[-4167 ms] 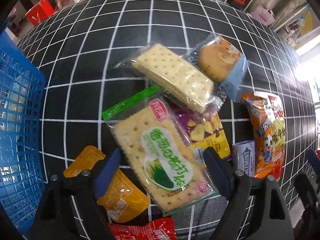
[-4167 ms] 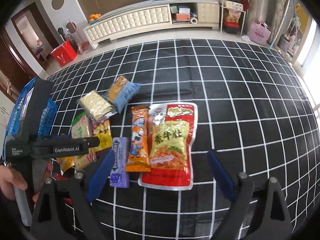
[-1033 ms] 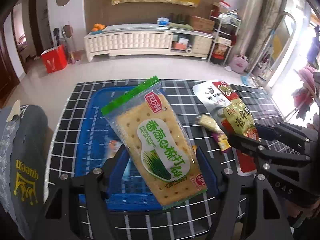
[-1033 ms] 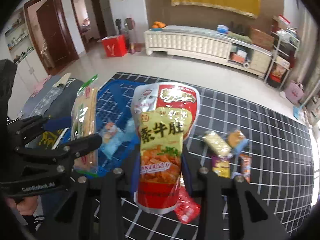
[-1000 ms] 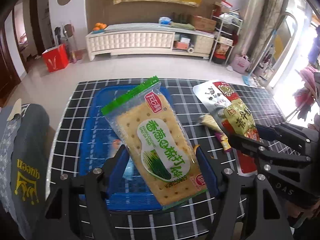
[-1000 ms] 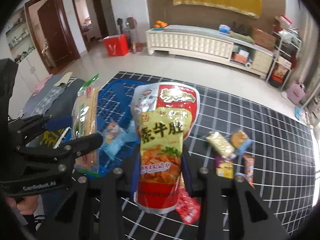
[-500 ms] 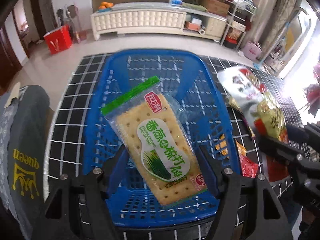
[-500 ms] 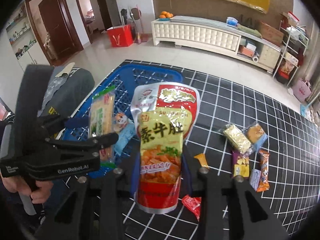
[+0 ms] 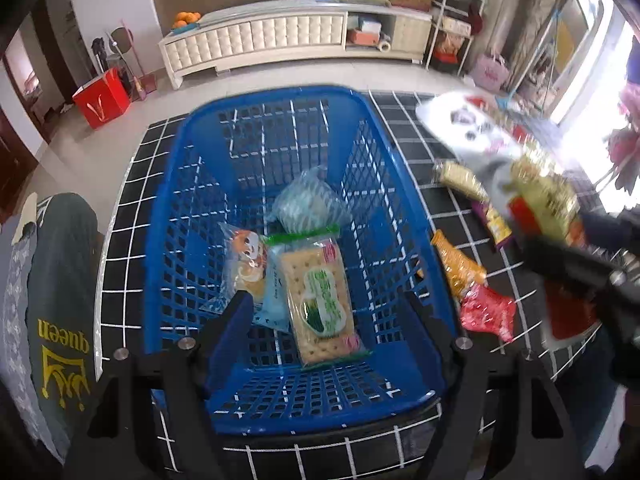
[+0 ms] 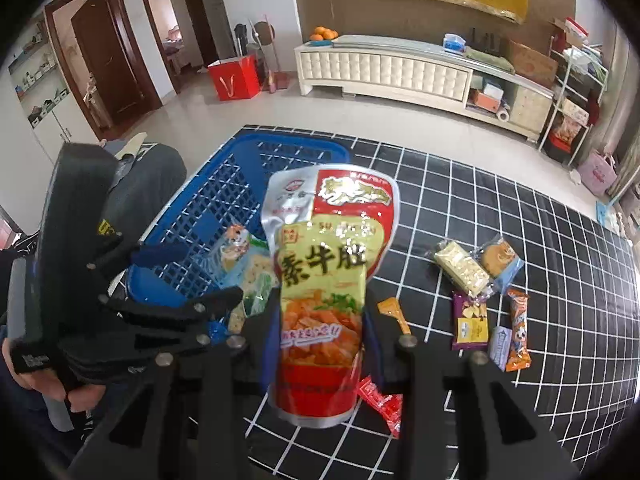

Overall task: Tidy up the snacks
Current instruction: 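Carry both packs to the blue basket and open the left tool, dropping the cracker pack, then lower the tripe pack into the basket and open the right tool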

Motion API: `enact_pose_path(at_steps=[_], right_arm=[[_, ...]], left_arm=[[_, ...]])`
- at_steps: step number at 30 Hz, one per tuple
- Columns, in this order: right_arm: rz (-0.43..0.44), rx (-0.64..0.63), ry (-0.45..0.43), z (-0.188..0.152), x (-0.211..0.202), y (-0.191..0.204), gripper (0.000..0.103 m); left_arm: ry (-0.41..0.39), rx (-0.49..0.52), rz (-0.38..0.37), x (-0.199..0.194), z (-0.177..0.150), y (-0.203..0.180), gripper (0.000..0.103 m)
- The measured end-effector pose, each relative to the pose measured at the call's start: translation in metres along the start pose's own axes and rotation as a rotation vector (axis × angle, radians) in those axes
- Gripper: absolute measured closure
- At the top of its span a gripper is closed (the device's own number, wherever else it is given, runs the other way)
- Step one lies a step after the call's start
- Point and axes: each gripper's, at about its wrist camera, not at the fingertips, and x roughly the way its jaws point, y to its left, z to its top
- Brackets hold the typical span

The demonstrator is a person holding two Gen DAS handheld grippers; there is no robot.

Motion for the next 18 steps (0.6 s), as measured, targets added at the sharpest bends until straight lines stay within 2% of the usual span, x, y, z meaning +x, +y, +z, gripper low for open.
enact_pose_path(at_steps=[9, 18], right_arm=[[0.033, -0.041, 0.004, 0.017, 0.008, 0.03, 0.062], [0.055, -0.088, 0.074, 0.031, 0.051, 0.069, 0.062]], left_arm=[[-0.067, -0.09, 0.016, -0.036, -0.004, 0.044, 0.031], [-0.089, -0.16, 0.046, -0.048, -0.017, 0.091, 0.031]])
